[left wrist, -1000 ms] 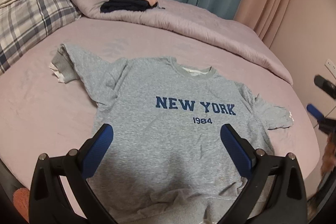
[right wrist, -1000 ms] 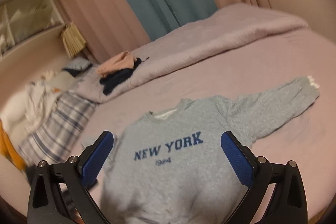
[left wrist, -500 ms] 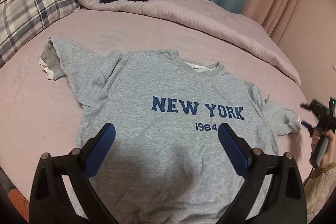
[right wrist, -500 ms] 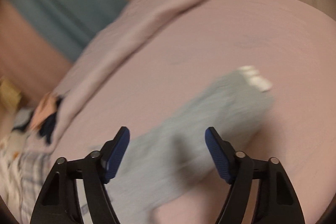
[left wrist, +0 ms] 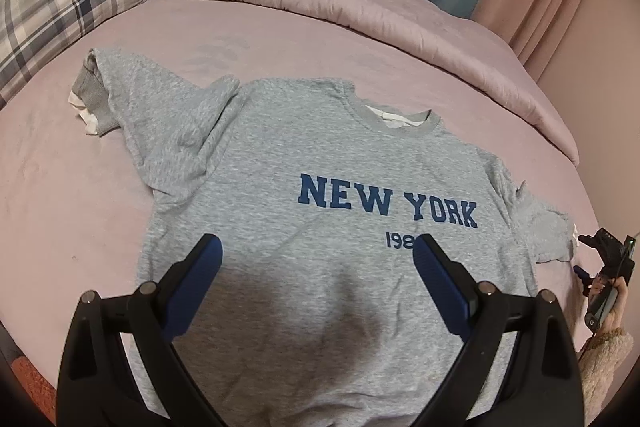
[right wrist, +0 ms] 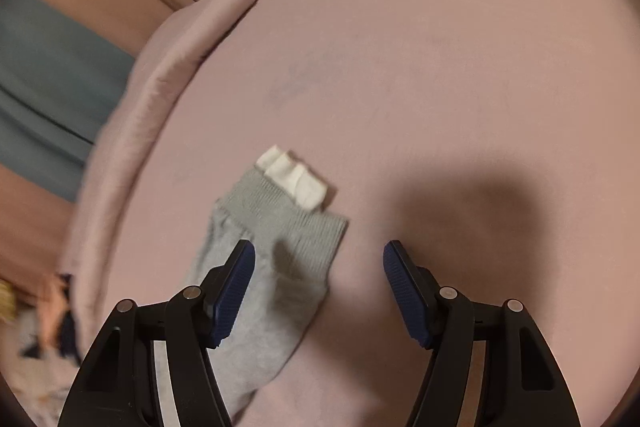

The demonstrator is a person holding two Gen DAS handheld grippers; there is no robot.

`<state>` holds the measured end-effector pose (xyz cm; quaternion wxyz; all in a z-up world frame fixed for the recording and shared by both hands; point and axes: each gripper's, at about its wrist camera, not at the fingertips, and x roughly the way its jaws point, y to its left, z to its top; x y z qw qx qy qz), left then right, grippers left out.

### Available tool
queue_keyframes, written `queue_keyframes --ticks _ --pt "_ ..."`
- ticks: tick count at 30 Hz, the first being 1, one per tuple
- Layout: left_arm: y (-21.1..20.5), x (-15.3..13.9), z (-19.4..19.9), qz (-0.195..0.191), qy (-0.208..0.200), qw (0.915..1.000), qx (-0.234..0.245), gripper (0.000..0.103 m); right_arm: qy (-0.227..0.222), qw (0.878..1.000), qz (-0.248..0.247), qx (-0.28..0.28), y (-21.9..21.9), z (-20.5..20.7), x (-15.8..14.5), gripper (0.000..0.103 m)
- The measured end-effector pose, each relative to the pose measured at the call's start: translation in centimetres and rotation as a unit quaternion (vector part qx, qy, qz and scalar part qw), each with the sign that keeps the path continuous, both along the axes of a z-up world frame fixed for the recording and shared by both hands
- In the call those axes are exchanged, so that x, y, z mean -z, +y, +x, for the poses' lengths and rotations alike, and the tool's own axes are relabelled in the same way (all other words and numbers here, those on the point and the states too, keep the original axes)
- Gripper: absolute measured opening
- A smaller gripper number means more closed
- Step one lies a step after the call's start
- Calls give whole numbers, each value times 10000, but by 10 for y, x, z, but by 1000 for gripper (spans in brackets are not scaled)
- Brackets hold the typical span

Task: Fold small clothes
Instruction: 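Grasp the sweatshirt sleeve cuff with the right gripper and lift it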

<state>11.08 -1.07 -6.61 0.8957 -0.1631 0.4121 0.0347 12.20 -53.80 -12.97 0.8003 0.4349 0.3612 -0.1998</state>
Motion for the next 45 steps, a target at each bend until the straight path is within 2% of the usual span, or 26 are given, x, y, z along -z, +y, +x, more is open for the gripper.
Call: queue_keyframes --ticks 2,3,4,5,7,9,11,15,17,20,24,29,34,38,42,45 --pt "0 1 0 -28 -7 10000 15 96 -136 9998 150 -57 -6 2 2 69" --pt "0 1 -1 -36 -16 10000 19 96 -247 9992 257 -191 -1 7 2 65" --pt "1 1 -1 -42 -20 10000 19 96 -344 9983 345 -319 2 11 3 56" --pt "2 0 -2 -49 -27 10000 4 96 -407 9973 434 -440 5 16 6 53" --pt "5 0 -4 -59 -52 10000 -27 96 -207 9987 124 -443 12 26 12 28" --pt "11 1 -7 -79 -64 9999 -61 96 -130 9986 -312 -398 16 31 5 25" --pt "17 2 -9 -121 -61 9998 -121 96 -201 9976 -535 -396 20 28 -6 21" --pt "30 4 -11 -147 -49 9995 -292 96 -828 9916 -771 -629 36 16 -50 20" --pt "36 5 -12 -113 -42 9993 -357 96 -1070 9844 -1095 -865 55 17 -79 20" --pt "42 6 -15 -132 -38 9992 -374 96 -1459 9712 -1439 -1214 86 9 -120 20" --pt "53 8 -19 -201 -16 9990 -403 96 -1800 9520 -1622 -1869 137 29 -164 20" --pt "68 13 -24 -328 44 9982 -505 96 -1687 9262 -2163 -2587 207 50 -182 20" --pt "84 18 -27 -390 91 9971 -649 96 -1495 8940 -2405 -3472 287 60 -172 20" --pt "92 22 -29 -385 143 9962 -765 96 -1191 8648 -2663 -4086 345 80 -145 20" --pt "97 26 -29 -386 202 9957 -813 96 -852 8384 -2863 -4559 393 79 -119 20" --pt "100 28 -29 -392 232 9956 -819 96 -561 8210 -2894 -4890 412 72 -98 20"
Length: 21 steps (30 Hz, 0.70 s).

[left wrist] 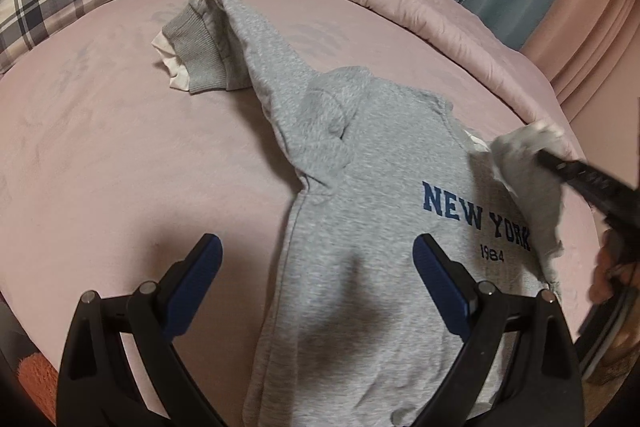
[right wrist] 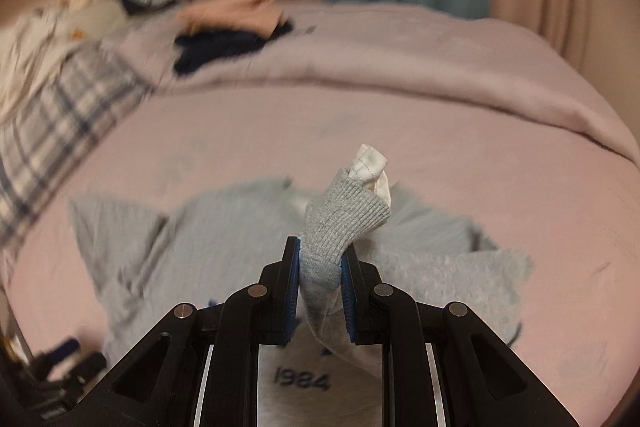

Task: Fold small clothes
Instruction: 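Grasp the sweatshirt sleeve cuff with the right gripper and lift it, then carry the sleeve across the sweatshirt body with the right gripper and release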

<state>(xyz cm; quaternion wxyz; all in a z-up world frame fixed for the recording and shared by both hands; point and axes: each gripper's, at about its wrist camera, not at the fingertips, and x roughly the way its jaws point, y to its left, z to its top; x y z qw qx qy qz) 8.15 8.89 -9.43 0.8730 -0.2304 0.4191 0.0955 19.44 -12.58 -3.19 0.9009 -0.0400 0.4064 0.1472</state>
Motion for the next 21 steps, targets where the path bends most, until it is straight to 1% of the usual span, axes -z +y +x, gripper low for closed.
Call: queue_keyframes --ticks 4,8,11,15,17,18,20,21 --pt "-2 1 0 72 20 10000 9 96 372 9989 -229 -176 17 2 25 20" --pt "-3 2 0 29 18 10000 37 96 481 9972 -458 -347 34 -2 40 20" --pt "-5 1 1 28 18 10000 60 96 638 9959 -488 -407 47 -3 47 20" --pt "-6 1 0 21 3 10000 76 96 1049 9919 -375 -606 55 -5 63 20" --pt "-6 1 0 4 2 10000 69 96 1120 9908 -455 -616 58 -7 69 22" --pt "-5 1 -1 -11 -3 10000 64 96 1114 9908 -439 -637 58 -8 68 26" --pt "-6 0 -1 -49 -12 10000 52 96 1149 9905 -261 -708 57 -11 64 39" --pt "-6 0 -1 -81 -13 10000 57 96 1180 9901 -103 -749 53 -13 60 49"
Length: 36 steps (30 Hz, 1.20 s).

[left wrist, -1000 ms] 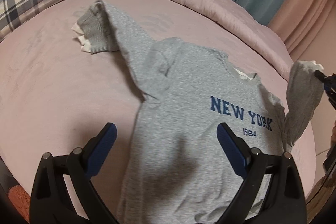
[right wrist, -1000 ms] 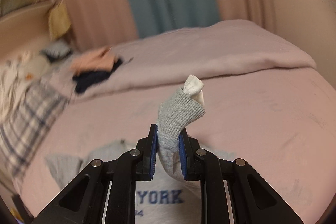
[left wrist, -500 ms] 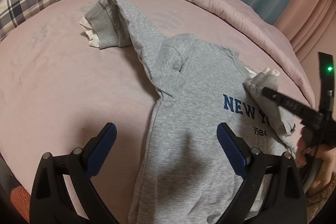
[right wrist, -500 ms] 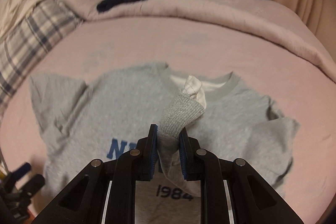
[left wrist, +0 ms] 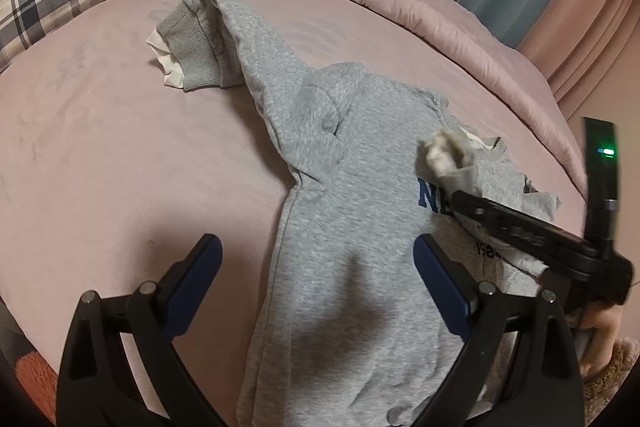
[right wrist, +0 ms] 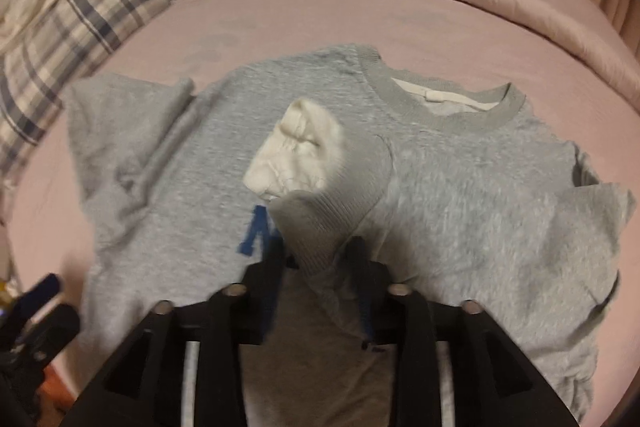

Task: Fold small clothes
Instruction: 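Carry the sleeve across the sweatshirt body with the right gripper and release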

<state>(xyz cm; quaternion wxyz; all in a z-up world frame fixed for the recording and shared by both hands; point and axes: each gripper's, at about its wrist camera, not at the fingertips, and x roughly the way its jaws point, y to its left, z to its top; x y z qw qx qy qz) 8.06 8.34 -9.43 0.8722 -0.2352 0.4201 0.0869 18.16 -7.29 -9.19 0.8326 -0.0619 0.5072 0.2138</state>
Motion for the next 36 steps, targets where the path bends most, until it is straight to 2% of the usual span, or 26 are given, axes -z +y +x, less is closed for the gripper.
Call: queue_keyframes --ticks 2,7,11,14,16,18,19,22,24,28,30,31,32,33,36 --pt "-1 -3 2 -85 -24 10000 40 96 -38 9998 209 -3 -9 -5 -12 55" --pt "-10 -15 12 -140 -78 9996 232 97 -531 9971 493 247 -51 -19 -50 75" --pt "-18 -28 32 -336 -182 9983 448 96 -756 9923 511 840 -101 -21 -61 75" --pt "-28 -32 55 -494 -176 9964 673 96 -819 9863 385 1380 -139 -16 -55 75" --pt "-35 -29 74 -623 -154 9949 775 95 -702 9821 532 1664 -159 -9 -47 75" --pt "-42 -23 89 -744 -46 9940 802 88 -531 9764 779 1941 -179 -4 -36 75" --pt "-46 -19 98 -848 19 9930 821 82 -472 9755 806 1992 -182 -1 -32 75" --pt "-55 -1 121 -1179 228 9897 782 74 -368 9770 731 1970 -186 5 -20 75" --pt "-63 12 134 -1120 432 9898 763 70 -229 9766 854 1962 -190 8 -12 75" --pt "-71 31 150 -1083 623 9896 715 69 24 9761 925 1968 -203 11 1 66" --pt "-72 30 152 -995 496 9916 655 58 117 9743 1019 2007 -211 13 3 66" --pt "-73 30 153 -982 469 9919 652 38 152 9737 1070 2006 -213 14 4 66" --pt "-73 31 155 -1040 451 9912 690 24 174 9734 1113 1997 -213 15 5 64" --pt "-72 33 155 -1178 443 9893 740 24 178 9735 1121 1985 -215 15 6 61" --pt "-69 30 150 -1275 304 9895 614 18 245 9732 1095 2006 -217 17 11 53"
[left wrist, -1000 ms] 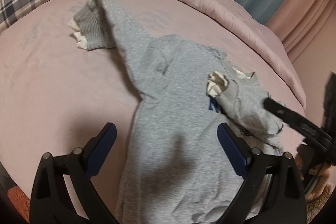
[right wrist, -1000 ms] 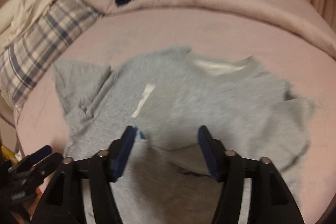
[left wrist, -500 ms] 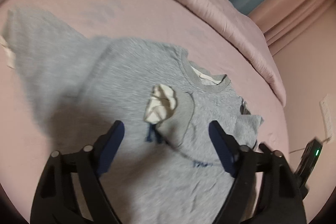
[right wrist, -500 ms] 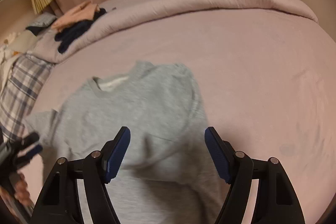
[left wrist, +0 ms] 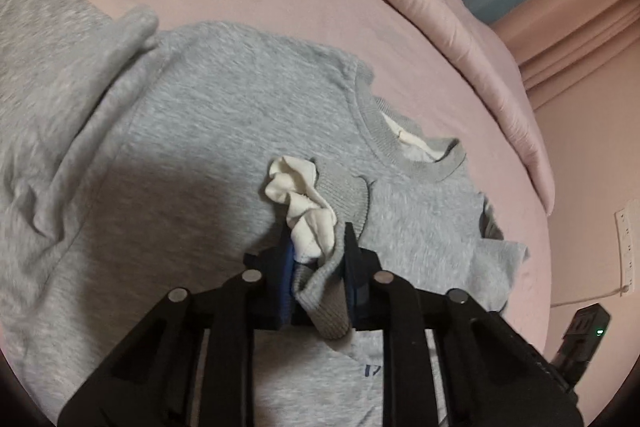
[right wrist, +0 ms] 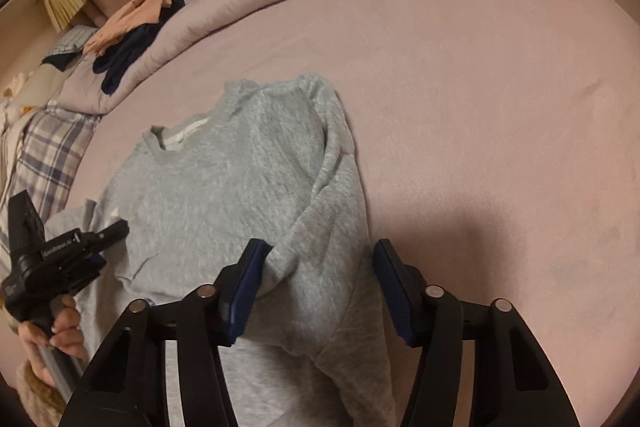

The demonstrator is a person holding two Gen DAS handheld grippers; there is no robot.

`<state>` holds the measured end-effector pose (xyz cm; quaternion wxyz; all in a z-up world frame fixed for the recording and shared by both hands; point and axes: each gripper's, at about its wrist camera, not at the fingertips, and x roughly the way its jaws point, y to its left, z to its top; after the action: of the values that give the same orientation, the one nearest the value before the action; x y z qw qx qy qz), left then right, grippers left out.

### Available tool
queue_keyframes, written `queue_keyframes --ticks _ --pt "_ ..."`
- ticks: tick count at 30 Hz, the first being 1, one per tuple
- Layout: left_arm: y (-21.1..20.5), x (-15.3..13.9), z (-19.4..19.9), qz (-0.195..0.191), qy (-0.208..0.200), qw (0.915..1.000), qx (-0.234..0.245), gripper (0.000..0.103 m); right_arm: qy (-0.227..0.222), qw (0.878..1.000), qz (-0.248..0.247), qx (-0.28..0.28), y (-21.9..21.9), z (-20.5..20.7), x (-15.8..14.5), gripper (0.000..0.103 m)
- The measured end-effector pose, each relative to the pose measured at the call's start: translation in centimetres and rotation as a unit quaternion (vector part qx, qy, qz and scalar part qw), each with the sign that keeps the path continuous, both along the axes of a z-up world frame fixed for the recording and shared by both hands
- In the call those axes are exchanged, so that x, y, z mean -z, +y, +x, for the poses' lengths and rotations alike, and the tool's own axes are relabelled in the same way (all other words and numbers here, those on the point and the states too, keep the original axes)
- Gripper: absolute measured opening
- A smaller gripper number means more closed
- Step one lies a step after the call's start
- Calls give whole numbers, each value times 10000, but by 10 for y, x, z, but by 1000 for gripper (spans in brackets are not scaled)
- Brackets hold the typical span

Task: Fold small clothes
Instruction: 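Carry the sleeve across the sweatshirt body with the right gripper and release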

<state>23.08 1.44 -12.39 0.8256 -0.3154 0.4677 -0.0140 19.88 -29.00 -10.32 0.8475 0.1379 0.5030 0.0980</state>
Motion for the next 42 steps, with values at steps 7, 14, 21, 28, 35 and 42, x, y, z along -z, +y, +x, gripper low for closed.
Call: queue_keyframes --ticks 7,14,21,28,35,42 --pt "9 -33 -27 445 -409 9976 -330 18 -35 10000 -3 62 -13 -1 0 32" --pt "12 8 -24 654 32 9972 -348 24 35 9999 -88 119 -14 1 4 32" --pt "17 1 -23 678 144 9972 -272 35 8 9995 5 306 -26 0 4 30" --pt "19 1 -10 637 115 9976 -238 53 -168 9962 -377 772 -37 0 1 7" --pt "15 5 -3 534 49 9984 -162 34 -141 9969 272 718 -47 -1 -3 7" --pt "14 -3 -9 531 -119 9982 -258 22 -376 9977 104 563 -32 -5 -17 7"
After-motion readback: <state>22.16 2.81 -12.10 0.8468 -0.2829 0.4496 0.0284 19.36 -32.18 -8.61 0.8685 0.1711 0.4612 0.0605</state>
